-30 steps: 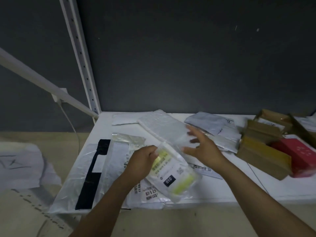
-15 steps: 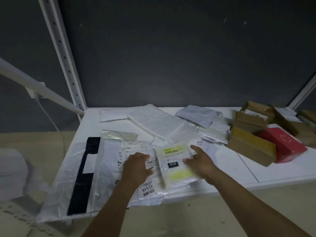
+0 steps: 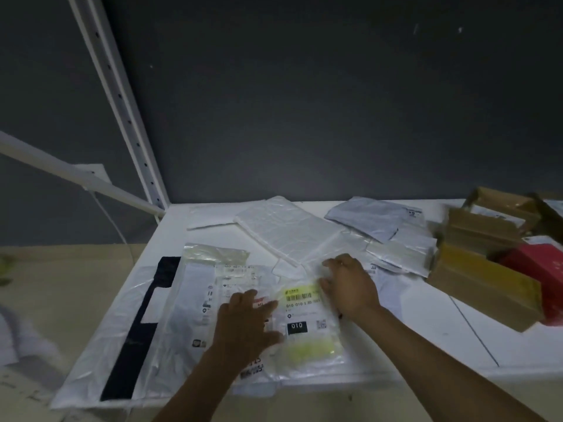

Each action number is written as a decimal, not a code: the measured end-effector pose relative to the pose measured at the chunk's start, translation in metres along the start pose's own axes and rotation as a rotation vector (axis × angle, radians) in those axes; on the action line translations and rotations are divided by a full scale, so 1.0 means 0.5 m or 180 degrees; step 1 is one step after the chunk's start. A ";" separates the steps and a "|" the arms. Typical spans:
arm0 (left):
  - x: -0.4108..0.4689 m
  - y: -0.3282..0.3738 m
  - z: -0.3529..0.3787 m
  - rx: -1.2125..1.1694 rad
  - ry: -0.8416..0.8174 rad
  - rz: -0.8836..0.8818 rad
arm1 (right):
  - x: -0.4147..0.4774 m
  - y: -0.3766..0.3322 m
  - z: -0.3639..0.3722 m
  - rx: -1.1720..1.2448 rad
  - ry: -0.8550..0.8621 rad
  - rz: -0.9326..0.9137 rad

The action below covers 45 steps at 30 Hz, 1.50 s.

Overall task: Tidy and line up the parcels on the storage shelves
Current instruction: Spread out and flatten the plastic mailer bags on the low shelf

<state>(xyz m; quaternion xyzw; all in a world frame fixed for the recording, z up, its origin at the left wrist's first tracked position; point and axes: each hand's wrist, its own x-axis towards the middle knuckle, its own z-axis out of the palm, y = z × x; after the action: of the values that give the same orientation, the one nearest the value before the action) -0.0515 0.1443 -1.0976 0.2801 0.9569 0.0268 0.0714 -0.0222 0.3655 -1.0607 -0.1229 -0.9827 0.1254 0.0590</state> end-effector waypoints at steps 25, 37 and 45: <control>-0.033 0.028 -0.059 -0.1038 -0.0131 -0.0483 | 0.049 -0.031 -0.032 0.1519 -0.0090 -0.0357; 0.009 0.150 -0.174 -0.3412 0.1116 -0.0804 | -0.009 -0.009 -0.178 0.6232 0.0285 0.1071; -0.002 0.136 -0.131 -0.4534 0.1771 -0.1382 | -0.039 0.041 -0.163 0.4517 0.0301 0.1245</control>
<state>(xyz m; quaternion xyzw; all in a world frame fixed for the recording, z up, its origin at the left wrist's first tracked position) -0.0242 0.2003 -1.0266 -0.0427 0.7256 0.6868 -0.0047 0.0134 0.3986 -0.9894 -0.2335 -0.6217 0.7338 0.1431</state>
